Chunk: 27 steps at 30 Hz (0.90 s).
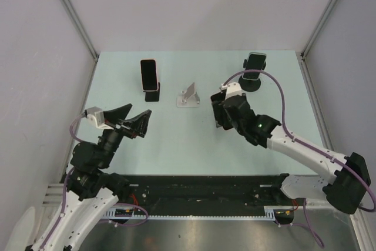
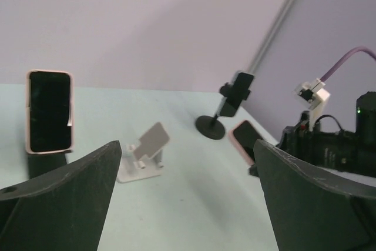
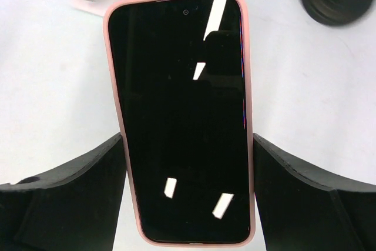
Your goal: Remove the phone from the phone stand
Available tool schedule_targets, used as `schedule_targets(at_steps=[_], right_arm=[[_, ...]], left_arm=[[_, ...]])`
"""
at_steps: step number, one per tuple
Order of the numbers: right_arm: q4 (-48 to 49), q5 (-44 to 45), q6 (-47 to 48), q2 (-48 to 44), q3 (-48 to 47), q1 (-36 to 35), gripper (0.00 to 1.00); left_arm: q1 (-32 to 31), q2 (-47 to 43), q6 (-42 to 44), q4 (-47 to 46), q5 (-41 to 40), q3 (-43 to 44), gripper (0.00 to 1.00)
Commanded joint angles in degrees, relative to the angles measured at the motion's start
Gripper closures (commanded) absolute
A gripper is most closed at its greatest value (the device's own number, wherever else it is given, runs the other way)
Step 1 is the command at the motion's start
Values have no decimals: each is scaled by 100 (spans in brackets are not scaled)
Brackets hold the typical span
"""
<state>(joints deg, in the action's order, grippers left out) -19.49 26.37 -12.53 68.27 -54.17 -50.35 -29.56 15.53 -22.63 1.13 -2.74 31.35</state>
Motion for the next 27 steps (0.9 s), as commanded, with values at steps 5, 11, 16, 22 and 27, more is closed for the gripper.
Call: schedule_targets(at_steps=[5, 11, 16, 22, 27], right_arm=[[-846, -439, -92, -209, -296, 2069, 100], [-829, -712, 66, 221, -287, 3354, 100], [-504, -1098, 628, 546, -296, 4690, 100], [84, -1723, 1920, 1188, -296, 5518, 100], [533, -2320, 2720, 1943, -339, 5781, 100]], left_arm=[[-14, -515, 1050, 485, -824, -103, 0], [-14, -735, 1121, 538, -859, -191, 0], [-58, -929, 1191, 617, -1035, -209, 0], [-181, -1131, 1279, 678, -1185, -217, 0], [-331, -1201, 1297, 687, -1229, -217, 0]])
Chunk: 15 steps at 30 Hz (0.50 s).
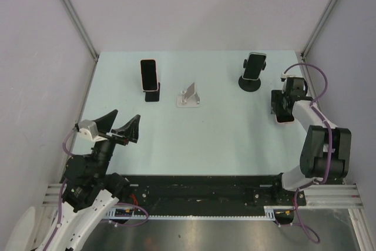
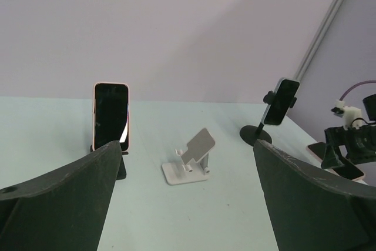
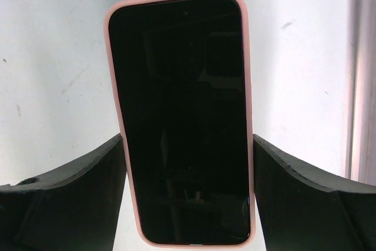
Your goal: Remove the phone from the phone stand
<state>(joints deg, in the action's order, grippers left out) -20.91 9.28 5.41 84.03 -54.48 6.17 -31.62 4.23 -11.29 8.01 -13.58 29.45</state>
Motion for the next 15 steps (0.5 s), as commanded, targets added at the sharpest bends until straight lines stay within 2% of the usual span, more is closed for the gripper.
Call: schedule_targets(at_steps=[1, 11, 15], right_arm=[[676, -698, 1092, 577, -326, 217, 100], [737, -1261, 1323, 1001, -344, 850, 100], [763, -1419, 1252, 1194, -344, 1104, 96]], left_arm=[[-134, -97, 162, -1, -145, -27, 0], [-169, -142, 180, 25, -153, -36, 0], [-169, -159, 206, 25, -188, -36, 0]])
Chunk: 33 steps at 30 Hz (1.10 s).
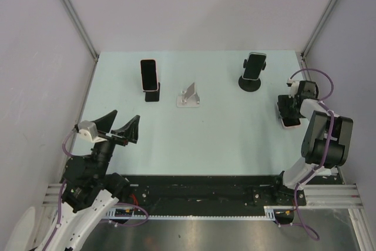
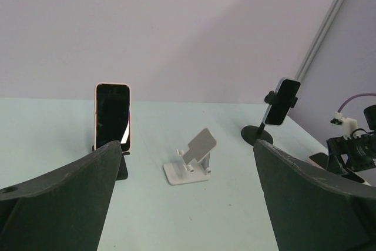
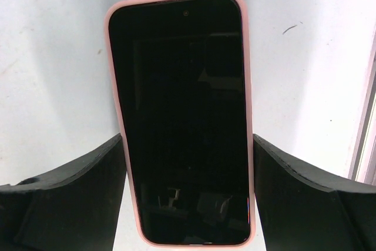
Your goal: Remove the phone from the phone stand
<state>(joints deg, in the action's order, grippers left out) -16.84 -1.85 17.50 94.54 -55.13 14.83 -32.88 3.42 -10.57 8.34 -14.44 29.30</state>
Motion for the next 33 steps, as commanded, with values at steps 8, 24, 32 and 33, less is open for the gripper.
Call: schedule_targets(at_steps=[8, 24, 32, 33], right_arm=[[375, -237, 175, 389, -279, 477, 73], [286, -413, 70, 557, -279, 626, 23], [330, -387, 8, 539, -279, 626, 4], [322, -378, -1, 539, -279, 626, 3]], left_arm=[[-43, -105, 204, 1, -173, -47, 0], [-43, -149, 239, 27, -200, -56, 0], [-43, -166, 248, 36, -182, -56, 0], [-43, -166, 248, 36, -182, -65, 0]])
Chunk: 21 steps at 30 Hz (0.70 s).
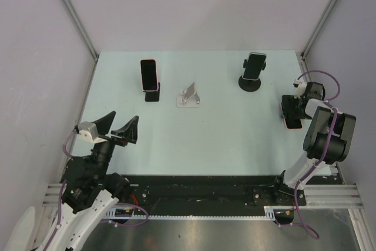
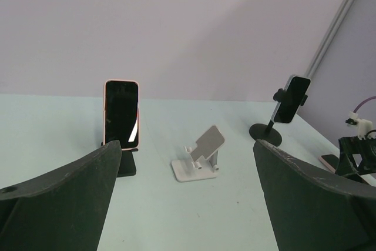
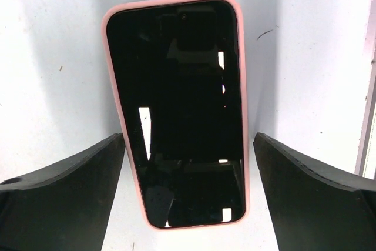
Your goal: Remove the phone from the phone stand
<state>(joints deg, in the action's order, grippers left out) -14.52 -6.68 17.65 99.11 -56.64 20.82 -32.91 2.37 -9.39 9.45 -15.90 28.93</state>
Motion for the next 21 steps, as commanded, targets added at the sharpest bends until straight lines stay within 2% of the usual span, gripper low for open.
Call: schedule_targets(at_steps=[1, 6, 10, 14, 17, 19, 21], right_arm=[[99, 105, -25, 91, -128, 28, 2], [204, 149, -130, -58, -136, 19, 0], [432, 246, -384, -558, -154, -43, 0], [512, 254, -1122, -1506, -145, -87, 0], [433, 649, -1737, -2330, -154, -253, 0], [240, 974, -2448, -2790, -154, -333, 0], [30, 941, -3036, -3473, -154, -333, 0]], left_arm=[[-40, -61, 130, -75, -36, -28, 0], [-40, -53, 139, -75, -36, -28, 0], [-40, -26, 130, -66, -27, -28, 0], [-40, -9, 113, -75, -10, -36, 0], [-40, 62, 78, -75, 17, -36, 0], [-40, 176, 51, -75, 43, -36, 0], [-40, 307, 42, -66, 78, -45, 0]])
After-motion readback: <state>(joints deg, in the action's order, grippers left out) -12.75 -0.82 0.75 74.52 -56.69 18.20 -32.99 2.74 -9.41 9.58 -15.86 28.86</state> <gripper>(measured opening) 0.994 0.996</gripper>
